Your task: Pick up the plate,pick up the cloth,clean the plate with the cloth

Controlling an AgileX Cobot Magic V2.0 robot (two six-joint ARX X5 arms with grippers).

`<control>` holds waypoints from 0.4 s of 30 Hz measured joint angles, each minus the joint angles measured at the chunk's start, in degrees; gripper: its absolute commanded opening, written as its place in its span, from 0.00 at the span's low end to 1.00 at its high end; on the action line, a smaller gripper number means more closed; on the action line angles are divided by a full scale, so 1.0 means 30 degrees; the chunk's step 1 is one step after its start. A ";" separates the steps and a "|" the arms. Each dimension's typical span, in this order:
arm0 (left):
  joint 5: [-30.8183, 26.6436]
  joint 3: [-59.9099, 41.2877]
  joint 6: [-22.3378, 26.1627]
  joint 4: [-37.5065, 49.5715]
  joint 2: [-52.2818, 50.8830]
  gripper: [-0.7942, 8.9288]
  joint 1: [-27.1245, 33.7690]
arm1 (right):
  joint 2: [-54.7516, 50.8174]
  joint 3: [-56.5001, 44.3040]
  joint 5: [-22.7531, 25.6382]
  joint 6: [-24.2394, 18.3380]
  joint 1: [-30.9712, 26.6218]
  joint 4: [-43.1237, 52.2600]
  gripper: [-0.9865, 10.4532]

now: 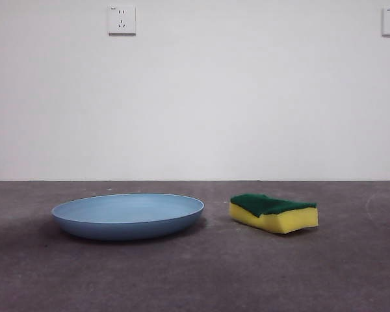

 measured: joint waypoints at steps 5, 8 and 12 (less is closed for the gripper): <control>0.0007 -0.1049 -0.0007 -0.0160 -0.2157 0.08 0.0000 | -0.1472 -0.1523 0.0000 0.0240 0.0000 -0.0685 0.09; 0.0000 -0.1013 -0.0211 -0.0459 -0.2208 0.08 0.0000 | -0.1545 -0.1523 0.0007 0.0452 0.0000 -0.0576 0.09; 0.0000 -0.1013 -0.0364 -0.0903 -0.1960 0.08 0.0000 | -0.1501 -0.1523 0.0007 0.0576 0.0000 -0.0590 0.09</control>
